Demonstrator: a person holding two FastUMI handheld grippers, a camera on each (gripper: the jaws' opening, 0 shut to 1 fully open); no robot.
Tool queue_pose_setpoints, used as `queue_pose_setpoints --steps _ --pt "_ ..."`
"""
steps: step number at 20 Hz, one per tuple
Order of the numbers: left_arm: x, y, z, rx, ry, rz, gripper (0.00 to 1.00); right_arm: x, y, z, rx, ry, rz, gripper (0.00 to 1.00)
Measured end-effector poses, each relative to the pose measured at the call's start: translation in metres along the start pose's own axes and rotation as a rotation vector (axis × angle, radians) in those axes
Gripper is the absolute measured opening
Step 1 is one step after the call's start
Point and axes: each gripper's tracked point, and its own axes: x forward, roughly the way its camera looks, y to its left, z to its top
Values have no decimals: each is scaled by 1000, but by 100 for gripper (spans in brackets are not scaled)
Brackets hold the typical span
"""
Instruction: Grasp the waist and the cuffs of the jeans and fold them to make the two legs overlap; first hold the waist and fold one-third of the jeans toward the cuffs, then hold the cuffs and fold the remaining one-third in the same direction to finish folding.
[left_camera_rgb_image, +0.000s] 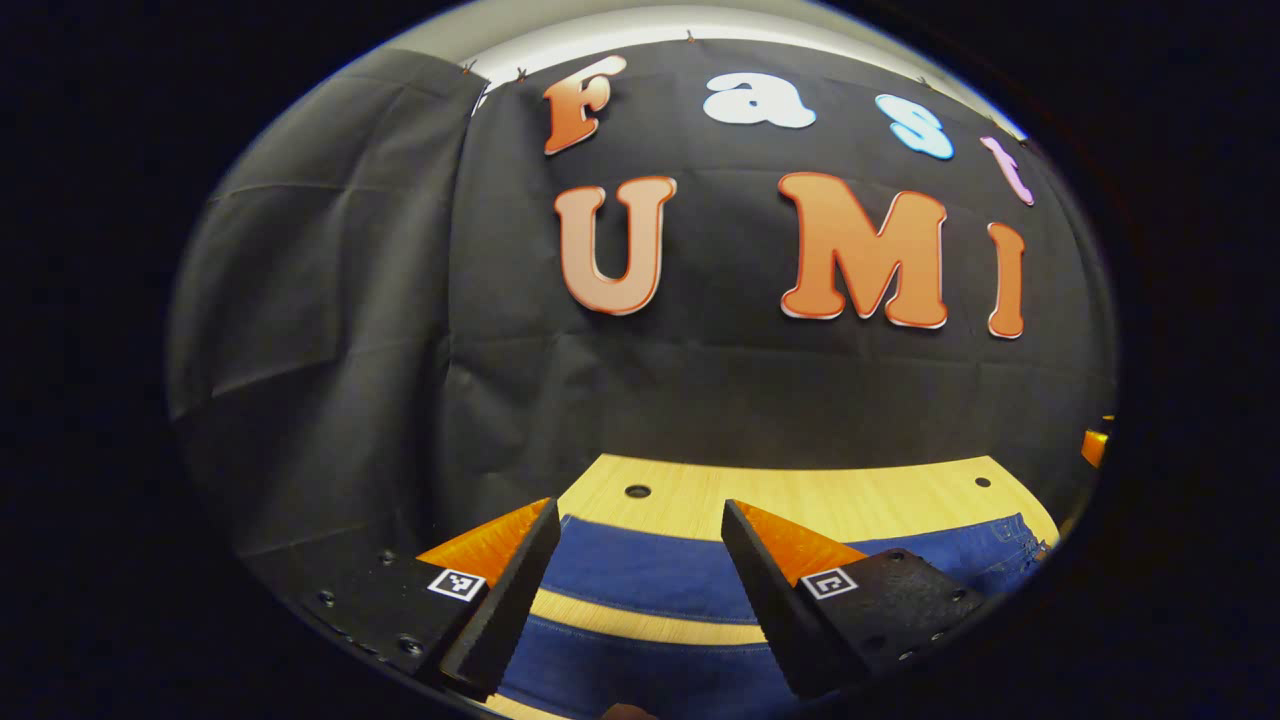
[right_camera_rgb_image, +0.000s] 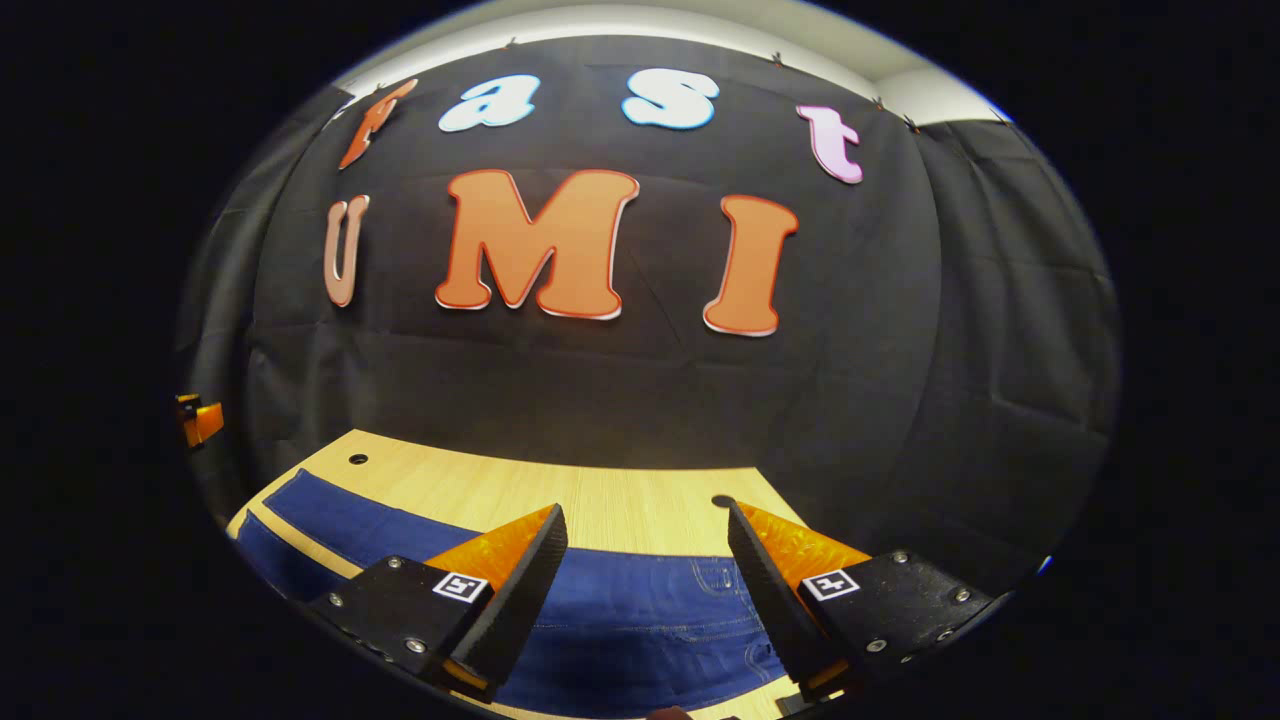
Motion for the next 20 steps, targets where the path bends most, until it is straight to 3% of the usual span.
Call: queue_pose_setpoints --steps 4,12,20 --pt "7 42 -48 -86 147 53 98 8 -21 -39 46 129 -37 98" --pt "4 125 -146 -333 433 213 98 14 -34 -112 155 379 -19 99" --pt "-6 181 -234 -702 678 269 98 11 -31 -168 349 600 -28 98"
